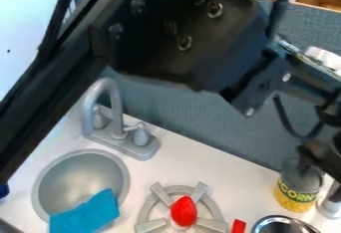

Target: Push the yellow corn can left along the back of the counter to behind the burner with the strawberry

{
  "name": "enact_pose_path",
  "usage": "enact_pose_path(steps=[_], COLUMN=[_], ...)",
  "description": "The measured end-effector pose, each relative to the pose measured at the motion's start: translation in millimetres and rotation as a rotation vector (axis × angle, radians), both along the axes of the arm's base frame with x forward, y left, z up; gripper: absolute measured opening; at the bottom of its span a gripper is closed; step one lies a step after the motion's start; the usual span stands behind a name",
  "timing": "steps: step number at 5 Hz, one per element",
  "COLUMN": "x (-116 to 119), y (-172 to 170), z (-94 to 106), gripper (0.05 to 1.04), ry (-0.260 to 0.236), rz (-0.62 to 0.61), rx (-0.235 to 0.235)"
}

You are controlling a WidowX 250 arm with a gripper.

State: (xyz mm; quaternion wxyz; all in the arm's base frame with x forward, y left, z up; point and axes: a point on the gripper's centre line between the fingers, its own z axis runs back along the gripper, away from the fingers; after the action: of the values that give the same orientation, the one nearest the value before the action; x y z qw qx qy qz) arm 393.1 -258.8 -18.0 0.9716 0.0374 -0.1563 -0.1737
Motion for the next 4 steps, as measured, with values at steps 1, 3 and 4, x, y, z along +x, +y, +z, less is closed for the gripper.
enact_pose_path(steps=[1,3,4], x=[-12.2,-5.0,-1.7], y=[-17.6,-32.7,-33.2], z=[0.9,-10.5,-27.7], gripper=[0.999,0.999,0.999], ry=[-0.004,-0.056,-0.162], rz=[-0.049,-0.106,-0.184], rx=[0.010,-0.006,-0.037])
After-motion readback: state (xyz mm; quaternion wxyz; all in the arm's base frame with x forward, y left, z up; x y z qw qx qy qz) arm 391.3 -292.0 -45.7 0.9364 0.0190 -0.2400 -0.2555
